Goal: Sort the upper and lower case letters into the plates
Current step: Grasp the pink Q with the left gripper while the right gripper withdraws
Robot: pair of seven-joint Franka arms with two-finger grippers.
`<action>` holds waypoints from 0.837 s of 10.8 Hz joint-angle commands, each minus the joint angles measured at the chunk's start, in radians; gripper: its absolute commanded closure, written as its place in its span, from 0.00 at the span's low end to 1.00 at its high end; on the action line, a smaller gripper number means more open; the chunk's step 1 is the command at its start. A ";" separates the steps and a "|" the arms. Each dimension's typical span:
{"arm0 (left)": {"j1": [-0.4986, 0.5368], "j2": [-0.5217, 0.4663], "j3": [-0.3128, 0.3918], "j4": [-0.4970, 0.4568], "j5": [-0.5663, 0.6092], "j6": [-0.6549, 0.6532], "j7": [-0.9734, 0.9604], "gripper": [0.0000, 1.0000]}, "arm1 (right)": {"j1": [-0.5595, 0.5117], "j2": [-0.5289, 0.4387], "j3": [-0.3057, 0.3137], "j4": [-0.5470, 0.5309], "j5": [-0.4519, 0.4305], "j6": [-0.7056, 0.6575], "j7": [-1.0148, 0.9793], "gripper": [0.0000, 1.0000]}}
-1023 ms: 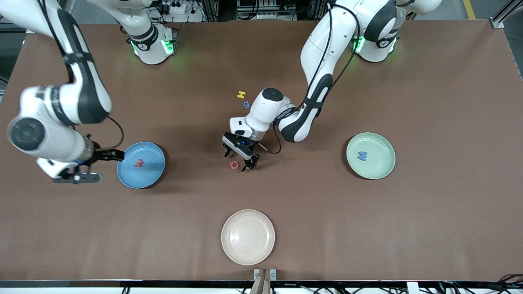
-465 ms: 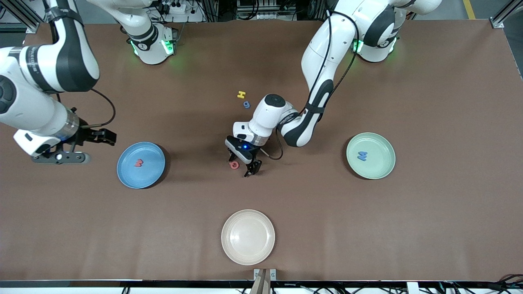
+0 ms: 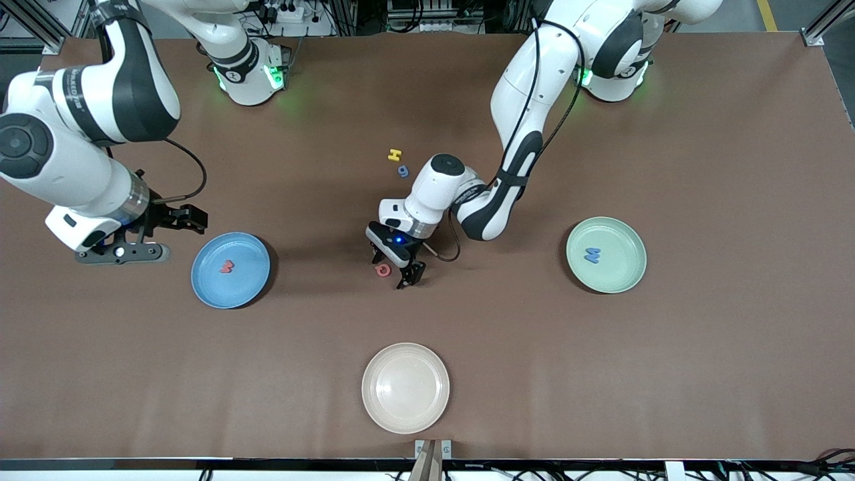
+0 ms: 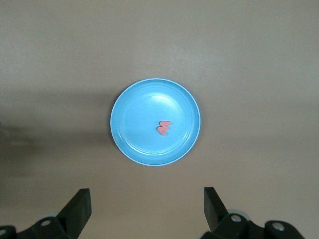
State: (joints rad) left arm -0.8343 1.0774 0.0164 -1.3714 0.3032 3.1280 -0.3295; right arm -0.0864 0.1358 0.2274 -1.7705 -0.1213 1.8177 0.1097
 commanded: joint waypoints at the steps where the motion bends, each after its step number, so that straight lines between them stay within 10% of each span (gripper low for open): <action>1: -0.002 0.026 0.004 0.037 0.020 0.015 -0.002 0.14 | -0.029 -0.047 0.016 0.006 0.017 -0.008 -0.005 0.00; 9: -0.002 0.042 0.002 0.037 0.017 0.015 -0.013 0.43 | -0.111 -0.151 -0.013 0.085 0.081 -0.100 -0.007 0.00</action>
State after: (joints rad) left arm -0.8364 1.0835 0.0154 -1.3650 0.3032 3.1374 -0.3296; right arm -0.1813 0.0165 0.2049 -1.6863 -0.0607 1.7346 0.1092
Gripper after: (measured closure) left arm 0.410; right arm 0.000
